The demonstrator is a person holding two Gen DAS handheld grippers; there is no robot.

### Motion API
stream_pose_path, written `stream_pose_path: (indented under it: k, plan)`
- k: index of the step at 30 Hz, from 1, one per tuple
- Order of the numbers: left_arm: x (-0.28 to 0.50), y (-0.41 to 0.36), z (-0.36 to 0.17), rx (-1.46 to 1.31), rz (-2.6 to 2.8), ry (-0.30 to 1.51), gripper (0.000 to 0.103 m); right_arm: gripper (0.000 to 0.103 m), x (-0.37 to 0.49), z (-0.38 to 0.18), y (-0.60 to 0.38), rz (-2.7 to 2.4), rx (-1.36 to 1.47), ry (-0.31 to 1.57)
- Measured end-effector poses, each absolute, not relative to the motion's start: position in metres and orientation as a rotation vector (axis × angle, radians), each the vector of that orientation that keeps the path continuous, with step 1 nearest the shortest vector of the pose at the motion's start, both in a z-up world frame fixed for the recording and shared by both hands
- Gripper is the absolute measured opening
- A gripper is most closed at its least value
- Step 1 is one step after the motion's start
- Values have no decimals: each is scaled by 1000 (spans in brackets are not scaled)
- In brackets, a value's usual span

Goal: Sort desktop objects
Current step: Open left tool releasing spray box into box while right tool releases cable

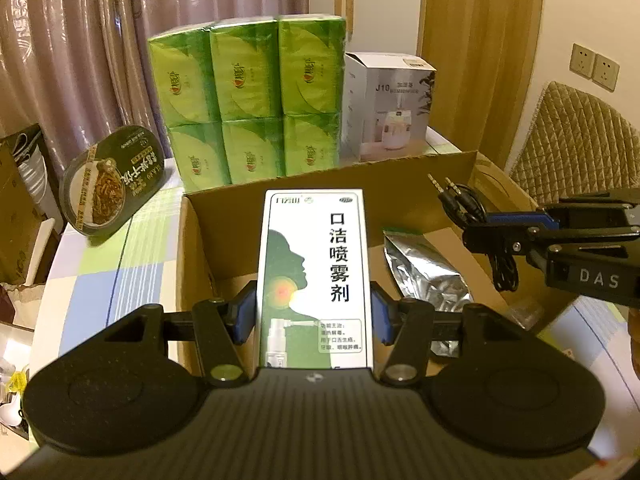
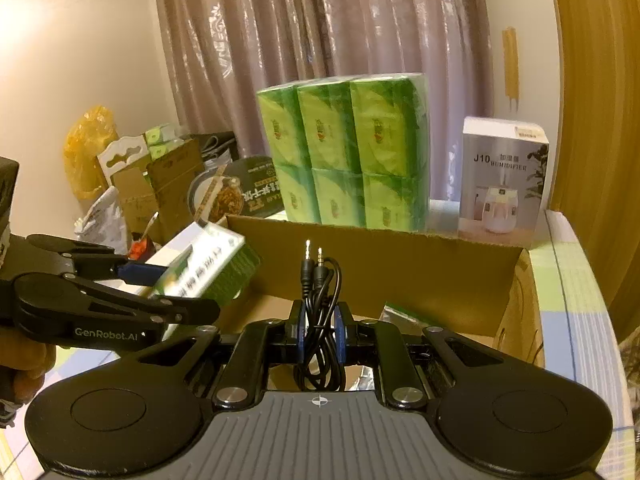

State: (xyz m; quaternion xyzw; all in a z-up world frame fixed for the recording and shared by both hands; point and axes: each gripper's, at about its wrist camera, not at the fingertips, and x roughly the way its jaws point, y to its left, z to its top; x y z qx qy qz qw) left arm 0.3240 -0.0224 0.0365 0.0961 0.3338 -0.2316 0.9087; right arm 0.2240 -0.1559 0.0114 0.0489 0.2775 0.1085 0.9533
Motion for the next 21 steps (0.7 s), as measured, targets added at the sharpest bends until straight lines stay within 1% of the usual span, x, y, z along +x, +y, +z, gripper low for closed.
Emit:
stream_pose_path:
  k: [1,3,4,5,7,21]
  plan:
    - [324,-22,37,200,-473,681,51,13,224,11,-156,216,98,562]
    - [323,-20,39,200,-466,673,56,24,224,11,-158,206,104,559]
    - [322,-20,39,200,-465,669,56,35,223,12,-160,203,114,553]
    - [322,-19,39,200,-463,668,56,42,222,13,-162,198,124,546]
    - [323,-19,39,199,-460,672,56,44,221,15,-165,189,136,538]
    - [322,-17,37,214,-462,682,56,49,218,13,-174,187,154,547]
